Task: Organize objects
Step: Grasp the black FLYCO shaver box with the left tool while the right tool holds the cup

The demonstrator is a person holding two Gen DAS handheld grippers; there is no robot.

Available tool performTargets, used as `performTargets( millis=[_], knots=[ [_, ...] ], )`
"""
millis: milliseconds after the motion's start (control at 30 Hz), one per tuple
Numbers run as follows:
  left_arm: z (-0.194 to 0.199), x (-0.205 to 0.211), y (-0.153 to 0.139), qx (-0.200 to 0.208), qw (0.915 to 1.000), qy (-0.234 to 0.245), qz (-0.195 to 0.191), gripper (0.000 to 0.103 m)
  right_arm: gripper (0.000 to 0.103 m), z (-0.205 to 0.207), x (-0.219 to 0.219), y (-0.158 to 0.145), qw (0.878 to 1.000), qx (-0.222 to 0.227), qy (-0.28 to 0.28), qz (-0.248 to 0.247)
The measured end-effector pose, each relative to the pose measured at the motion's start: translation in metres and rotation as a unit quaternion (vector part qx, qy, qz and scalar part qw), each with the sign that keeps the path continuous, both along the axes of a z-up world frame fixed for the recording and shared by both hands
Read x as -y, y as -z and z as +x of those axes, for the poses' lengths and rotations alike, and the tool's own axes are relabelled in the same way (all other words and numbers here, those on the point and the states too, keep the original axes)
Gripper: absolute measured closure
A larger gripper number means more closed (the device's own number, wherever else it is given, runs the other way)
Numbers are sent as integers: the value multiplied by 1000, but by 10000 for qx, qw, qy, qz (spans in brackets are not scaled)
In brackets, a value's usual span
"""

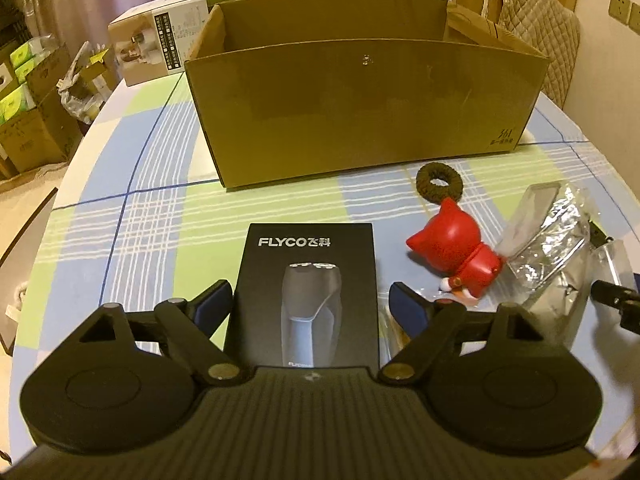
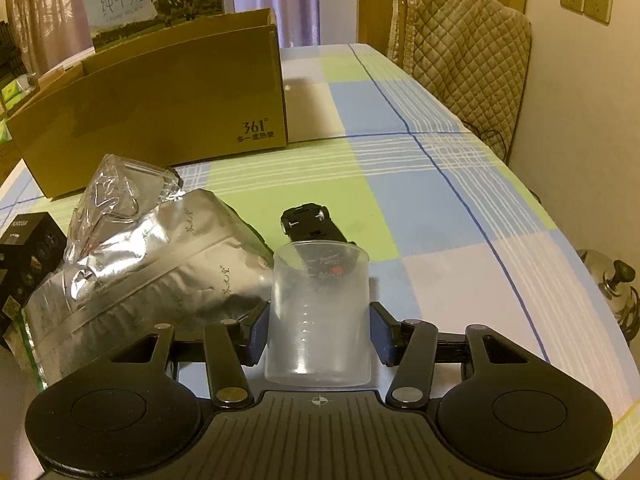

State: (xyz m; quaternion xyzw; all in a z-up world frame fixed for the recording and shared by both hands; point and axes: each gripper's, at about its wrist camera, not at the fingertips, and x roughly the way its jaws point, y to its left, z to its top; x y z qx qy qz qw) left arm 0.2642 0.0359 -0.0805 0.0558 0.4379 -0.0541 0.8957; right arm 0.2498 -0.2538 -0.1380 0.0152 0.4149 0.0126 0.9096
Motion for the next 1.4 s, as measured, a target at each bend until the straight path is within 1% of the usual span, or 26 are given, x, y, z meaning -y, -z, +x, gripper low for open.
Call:
performTargets(
  millis=[300,533,600,767,933,1167,1400],
  knots=[
    [15,-8,2,-86,9996,143,219,21,54,1,-1,-1,10000,12,-3,12],
    [24,-12,13,-382,9987,269,200,22,54,1,-2,-1,10000,15,-10,-1],
    [25,-12,16,-441,9986,231,178,25,54,2,-2,-1,10000,10,-7,0],
    [21,-14,16,-471,9987,125,145,27,54,1,-3,-3,10000,48,-25,-4],
    [10,-17,5,-334,9994,6,87,28,54,-3,-1,-12,9998,184,-8,15],
    [-7,-19,-19,-177,9998,-65,16,28,54,-15,-3,-27,9995,292,-71,71],
    [-26,-14,-44,-33,9997,-136,-178,28,54,-30,-1,-49,9988,406,-101,233]
  ],
)
